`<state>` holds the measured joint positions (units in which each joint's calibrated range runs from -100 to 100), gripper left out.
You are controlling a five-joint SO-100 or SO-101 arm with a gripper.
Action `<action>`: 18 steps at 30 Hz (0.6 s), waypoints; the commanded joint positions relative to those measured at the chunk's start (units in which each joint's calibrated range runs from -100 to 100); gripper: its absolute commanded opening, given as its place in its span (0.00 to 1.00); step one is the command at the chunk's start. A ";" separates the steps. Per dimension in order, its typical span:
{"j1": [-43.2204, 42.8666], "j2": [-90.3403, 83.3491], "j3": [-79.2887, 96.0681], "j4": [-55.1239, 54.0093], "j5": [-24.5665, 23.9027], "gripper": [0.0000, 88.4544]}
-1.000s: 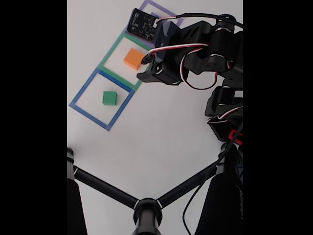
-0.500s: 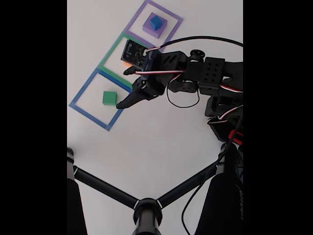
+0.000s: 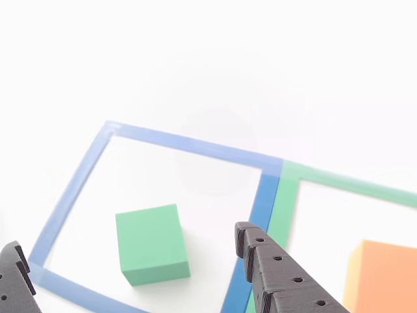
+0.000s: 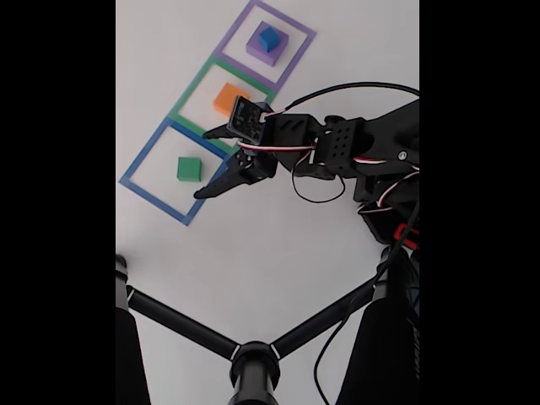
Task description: Tower of hanoi
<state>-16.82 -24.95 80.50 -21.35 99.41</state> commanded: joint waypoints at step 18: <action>-1.68 25.55 -4.69 -26.10 0.59 0.42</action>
<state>-17.72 -1.98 78.76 -43.82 99.41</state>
